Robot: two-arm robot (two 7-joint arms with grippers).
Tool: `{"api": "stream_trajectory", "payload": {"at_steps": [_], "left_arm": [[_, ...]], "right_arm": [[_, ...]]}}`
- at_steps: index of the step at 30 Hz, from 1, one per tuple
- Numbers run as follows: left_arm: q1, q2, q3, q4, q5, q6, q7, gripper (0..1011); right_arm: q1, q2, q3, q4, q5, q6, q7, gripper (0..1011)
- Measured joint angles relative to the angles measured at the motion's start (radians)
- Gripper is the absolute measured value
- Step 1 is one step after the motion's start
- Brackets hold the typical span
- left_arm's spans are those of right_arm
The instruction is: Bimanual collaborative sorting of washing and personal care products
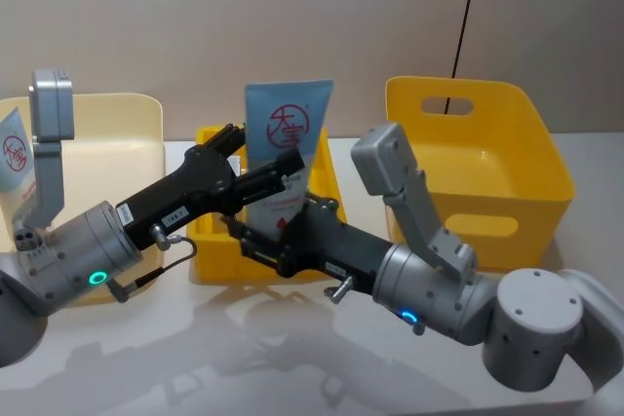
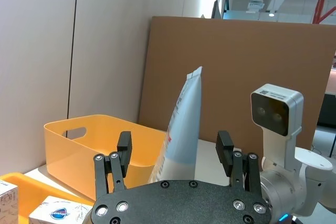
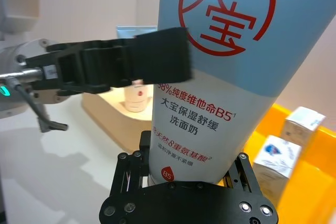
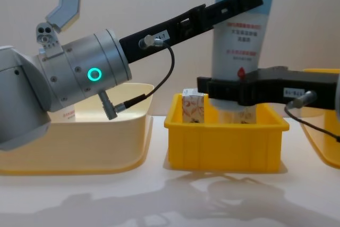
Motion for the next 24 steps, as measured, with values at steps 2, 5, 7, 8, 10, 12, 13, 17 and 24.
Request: {"api": "stream_trajectory", "payload": {"at_steps": [2, 5, 7, 8, 10, 12, 13, 17, 24], "left_arm": [[0.0, 0.0, 0.0, 0.0, 0.0, 0.0, 0.0, 1000], [0.0, 0.0, 0.0, 0.0, 0.0, 0.0, 0.0, 1000], [0.0, 0.0, 0.0, 0.0, 0.0, 0.0, 0.0, 1000], [0.0, 0.0, 0.0, 0.0, 0.0, 0.0, 0.0, 999], [0.0, 0.0, 0.0, 0.0, 0.0, 0.0, 0.0, 1000], [0.0, 0.0, 0.0, 0.0, 0.0, 0.0, 0.0, 1000], [0.0, 0.0, 0.0, 0.0, 0.0, 0.0, 0.0, 1000], [0.0, 0.0, 0.0, 0.0, 0.0, 0.0, 0.0, 1000], [0.0, 0.0, 0.0, 0.0, 0.0, 0.0, 0.0, 1000]], "right_arm": [[-0.01, 0.003, 0.011, -0.008, -0.004, -0.001, -0.015, 654], [-0.019, 0.006, 0.02, -0.015, -0.008, -0.001, -0.031, 654], [-0.032, 0.011, 0.035, -0.024, -0.014, -0.002, -0.05, 654], [-0.036, 0.012, 0.04, -0.026, -0.017, -0.003, -0.056, 654], [-0.048, 0.016, 0.053, -0.035, -0.022, -0.004, -0.075, 654], [-0.06, 0.02, 0.068, -0.044, -0.03, -0.007, -0.097, 654], [-0.064, 0.021, 0.073, -0.046, -0.032, -0.008, -0.103, 654], [-0.085, 0.029, 0.103, -0.059, -0.051, -0.017, -0.145, 654], [-0.106, 0.036, 0.149, -0.068, -0.086, -0.039, -0.209, 654]]}}
